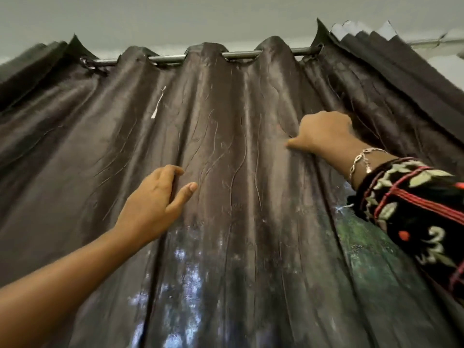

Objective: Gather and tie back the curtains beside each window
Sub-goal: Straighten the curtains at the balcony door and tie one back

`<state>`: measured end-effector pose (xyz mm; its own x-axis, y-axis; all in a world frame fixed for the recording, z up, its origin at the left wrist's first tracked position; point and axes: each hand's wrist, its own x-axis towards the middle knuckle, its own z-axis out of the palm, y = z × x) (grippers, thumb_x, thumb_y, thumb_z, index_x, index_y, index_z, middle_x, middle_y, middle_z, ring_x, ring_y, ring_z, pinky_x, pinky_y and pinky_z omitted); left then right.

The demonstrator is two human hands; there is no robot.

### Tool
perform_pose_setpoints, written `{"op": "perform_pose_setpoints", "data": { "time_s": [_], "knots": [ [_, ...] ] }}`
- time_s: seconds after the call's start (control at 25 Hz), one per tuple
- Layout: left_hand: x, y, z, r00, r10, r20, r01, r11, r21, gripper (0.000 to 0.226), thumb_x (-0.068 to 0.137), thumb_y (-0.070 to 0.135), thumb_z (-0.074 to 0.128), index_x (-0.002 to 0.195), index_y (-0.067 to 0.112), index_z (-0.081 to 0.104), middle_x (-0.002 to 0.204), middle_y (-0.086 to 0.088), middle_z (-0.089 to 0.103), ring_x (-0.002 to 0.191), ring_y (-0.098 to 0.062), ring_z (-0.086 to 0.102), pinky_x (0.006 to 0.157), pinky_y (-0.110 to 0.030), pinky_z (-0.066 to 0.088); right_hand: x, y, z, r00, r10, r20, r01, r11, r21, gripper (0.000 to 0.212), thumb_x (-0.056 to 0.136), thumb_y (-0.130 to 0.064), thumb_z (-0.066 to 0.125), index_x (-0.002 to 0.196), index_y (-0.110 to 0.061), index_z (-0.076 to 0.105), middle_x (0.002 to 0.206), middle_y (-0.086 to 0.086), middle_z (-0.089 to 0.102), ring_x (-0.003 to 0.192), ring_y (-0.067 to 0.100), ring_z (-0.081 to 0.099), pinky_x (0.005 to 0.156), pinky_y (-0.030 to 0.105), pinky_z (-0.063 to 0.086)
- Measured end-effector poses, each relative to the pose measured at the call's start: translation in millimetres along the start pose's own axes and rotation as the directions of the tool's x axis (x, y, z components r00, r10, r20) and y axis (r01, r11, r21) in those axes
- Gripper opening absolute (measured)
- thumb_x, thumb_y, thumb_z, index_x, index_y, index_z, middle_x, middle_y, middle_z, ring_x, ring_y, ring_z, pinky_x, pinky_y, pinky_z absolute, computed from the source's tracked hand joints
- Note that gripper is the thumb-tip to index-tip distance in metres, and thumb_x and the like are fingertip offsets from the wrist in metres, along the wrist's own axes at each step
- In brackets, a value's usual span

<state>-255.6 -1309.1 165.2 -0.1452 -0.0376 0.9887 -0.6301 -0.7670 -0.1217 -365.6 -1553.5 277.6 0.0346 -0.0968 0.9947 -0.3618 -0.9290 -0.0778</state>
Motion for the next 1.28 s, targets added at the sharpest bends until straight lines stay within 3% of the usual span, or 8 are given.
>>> {"op": "perform_pose_setpoints", "data": {
  "time_s": [0.12, 0.36, 0.48, 0.72, 0.84, 1.0, 1.16, 1.28],
  "knots": [
    [-11.0, -9.8, 0.3, 1.0, -0.022, 0.012, 0.022, 1.0, -0.008, 0.067, 0.076, 0.06, 0.029, 0.122, 0.014, 0.047, 0.126, -0.006, 0.052, 0.115, -0.022, 0.049, 0.09, -0.034, 0.039, 0.8, 3.8, 13.5, 1.0, -0.007, -0.015, 0.007, 0.999, -0.054, 0.028, 0.087, -0.012, 0.05, 0.113, -0.007, 0.061, 0.118, 0.02, 0.059, 0.108, 0.038, 0.057, 0.082, 0.037, 0.046],
    [-12.2, 0.9, 9.3, 0.998, -0.054, 0.015, 0.054, 0.999, 0.009, 0.067, 0.079, 0.059, 0.031, 0.126, 0.014, 0.044, 0.129, -0.006, 0.05, 0.114, -0.022, 0.05, 0.087, -0.034, 0.042, 5.0, 62.0, 26.8, 0.998, -0.007, -0.068, -0.005, 0.986, -0.168, 0.027, 0.086, 0.002, 0.044, 0.107, 0.002, 0.061, 0.111, 0.026, 0.059, 0.102, 0.043, 0.056, 0.075, 0.038, 0.041],
    [-3.2, 26.2, 21.4, 0.999, -0.039, -0.012, 0.039, 0.999, 0.003, 0.068, 0.077, 0.061, 0.03, 0.123, 0.014, 0.046, 0.125, -0.007, 0.053, 0.111, -0.022, 0.051, 0.082, -0.03, 0.038, 17.4, 99.3, 26.5, 0.996, 0.033, -0.088, -0.049, 0.981, -0.186, 0.029, 0.084, 0.001, 0.047, 0.109, 0.002, 0.061, 0.115, 0.026, 0.058, 0.107, 0.044, 0.055, 0.083, 0.041, 0.043],
    [0.7, 70.4, 46.0, 0.997, -0.058, -0.042, 0.057, 0.998, -0.023, 0.052, 0.087, 0.052, 0.042, 0.124, 0.015, 0.044, 0.127, -0.003, 0.052, 0.113, -0.019, 0.049, 0.08, -0.027, 0.035, 22.1, 163.2, 34.4, 0.991, 0.045, -0.128, -0.058, 0.994, -0.096, 0.02, 0.088, -0.01, 0.051, 0.097, 0.004, 0.062, 0.101, 0.03, 0.06, 0.092, 0.046, 0.058, 0.068, 0.037, 0.038],
    [5.1, 93.1, 47.8, 0.974, -0.223, -0.025, 0.219, 0.968, -0.119, 0.08, 0.075, 0.068, 0.04, 0.132, 0.013, 0.038, 0.135, -0.006, 0.048, 0.118, -0.023, 0.049, 0.084, -0.029, 0.034, 15.1, 153.2, 33.3, 0.989, 0.009, -0.145, 0.007, 0.994, 0.11, 0.035, 0.091, -0.034, 0.051, 0.083, -0.001, 0.057, 0.092, 0.028, 0.058, 0.084, 0.043, 0.057, 0.066, 0.038, 0.039],
    [2.8, 114.3, 42.4, 0.85, -0.515, 0.113, 0.527, 0.818, -0.229, 0.118, 0.043, 0.087, 0.045, 0.132, 0.01, 0.032, 0.134, -0.01, 0.046, 0.117, -0.03, 0.049, 0.097, -0.04, 0.041, 2.6, 131.0, 37.6, 1.0, 0.024, -0.006, -0.022, 0.966, 0.256, 0.072, 0.071, -0.082, 0.035, 0.07, -0.01, 0.043, 0.075, 0.011, 0.046, 0.072, 0.028, 0.045, 0.06, 0.033, 0.035],
    [-4.0, 114.3, 36.1, 0.789, -0.614, 0.018, 0.611, 0.787, 0.079, 0.077, 0.072, 0.064, 0.061, 0.121, 0.008, 0.043, 0.127, -0.013, 0.052, 0.113, -0.034, 0.051, 0.086, -0.04, 0.044, -7.3, 119.1, 37.4, 0.999, -0.004, 0.039, -0.01, 0.937, 0.349, 0.069, 0.07, -0.082, 0.04, 0.064, -0.013, 0.039, 0.077, 0.011, 0.047, 0.072, 0.028, 0.045, 0.062, 0.033, 0.036],
    [-5.2, 114.5, 30.7, 0.844, -0.53, -0.075, 0.536, 0.837, 0.114, 0.031, 0.089, 0.027, 0.056, 0.112, 0.007, 0.055, 0.112, -0.015, 0.062, 0.103, -0.036, 0.057, 0.081, -0.038, 0.045, -8.7, 118.4, 35.9, 0.999, -0.007, 0.04, -0.009, 0.922, 0.386, 0.065, 0.077, -0.073, 0.045, 0.07, -0.008, 0.043, 0.081, 0.011, 0.047, 0.077, 0.029, 0.047, 0.064, 0.034, 0.036]
  ]
}}
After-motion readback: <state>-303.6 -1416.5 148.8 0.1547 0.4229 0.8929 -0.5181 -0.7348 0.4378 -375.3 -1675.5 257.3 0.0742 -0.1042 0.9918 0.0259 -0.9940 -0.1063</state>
